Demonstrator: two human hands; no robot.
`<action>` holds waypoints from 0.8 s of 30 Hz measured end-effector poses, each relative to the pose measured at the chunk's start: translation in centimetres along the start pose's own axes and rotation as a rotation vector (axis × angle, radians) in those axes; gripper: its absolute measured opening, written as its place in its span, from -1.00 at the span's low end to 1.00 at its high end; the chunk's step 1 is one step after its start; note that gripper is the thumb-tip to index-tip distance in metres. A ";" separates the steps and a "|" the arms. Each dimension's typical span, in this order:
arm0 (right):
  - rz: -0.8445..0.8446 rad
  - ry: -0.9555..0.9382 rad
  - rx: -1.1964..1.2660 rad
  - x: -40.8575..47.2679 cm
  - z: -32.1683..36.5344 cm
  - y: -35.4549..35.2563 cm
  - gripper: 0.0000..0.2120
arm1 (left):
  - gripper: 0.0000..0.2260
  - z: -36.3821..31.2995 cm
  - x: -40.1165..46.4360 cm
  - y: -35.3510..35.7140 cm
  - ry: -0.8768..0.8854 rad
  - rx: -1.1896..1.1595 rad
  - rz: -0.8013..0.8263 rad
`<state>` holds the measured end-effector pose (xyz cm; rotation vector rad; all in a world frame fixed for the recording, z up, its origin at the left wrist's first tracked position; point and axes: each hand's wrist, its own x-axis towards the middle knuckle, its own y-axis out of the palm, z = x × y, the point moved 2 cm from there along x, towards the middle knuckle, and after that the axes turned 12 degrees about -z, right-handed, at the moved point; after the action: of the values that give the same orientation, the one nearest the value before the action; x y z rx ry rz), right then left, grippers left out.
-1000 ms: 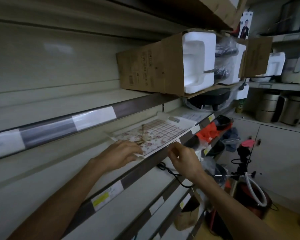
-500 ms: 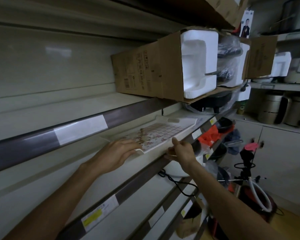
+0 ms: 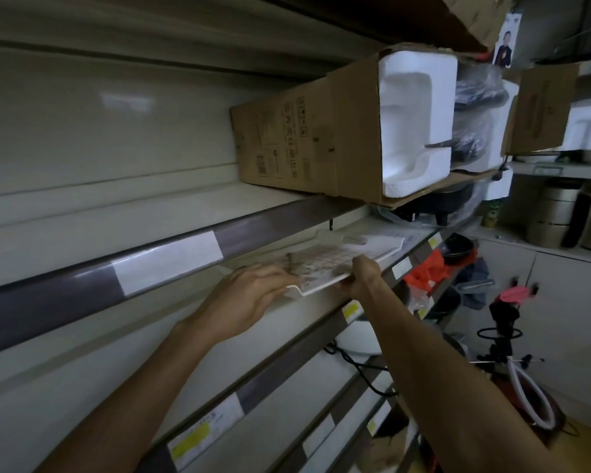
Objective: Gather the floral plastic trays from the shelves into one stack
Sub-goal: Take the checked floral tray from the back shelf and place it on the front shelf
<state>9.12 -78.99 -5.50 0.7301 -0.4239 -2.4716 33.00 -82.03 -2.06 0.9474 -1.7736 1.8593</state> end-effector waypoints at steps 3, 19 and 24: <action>-0.071 -0.017 0.001 -0.1 -0.4 -0.5 -0.66 | -0.74 -0.7 0.0 0.1 0.019 0.031 -0.011; -0.124 -0.194 -0.046 -5.1 1.8 -13.6 -0.78 | -0.85 -10.8 -1.4 0.0 -0.395 -0.380 -0.074; -0.170 -0.224 -0.159 -7.2 1.3 -20.1 -0.69 | -0.81 -13.3 -3.2 0.5 -0.633 -0.181 -0.147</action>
<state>5.59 -58.40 -10.07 0.4420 -0.2494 -2.7222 32.20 -68.59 -4.21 1.6684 -2.0929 1.3588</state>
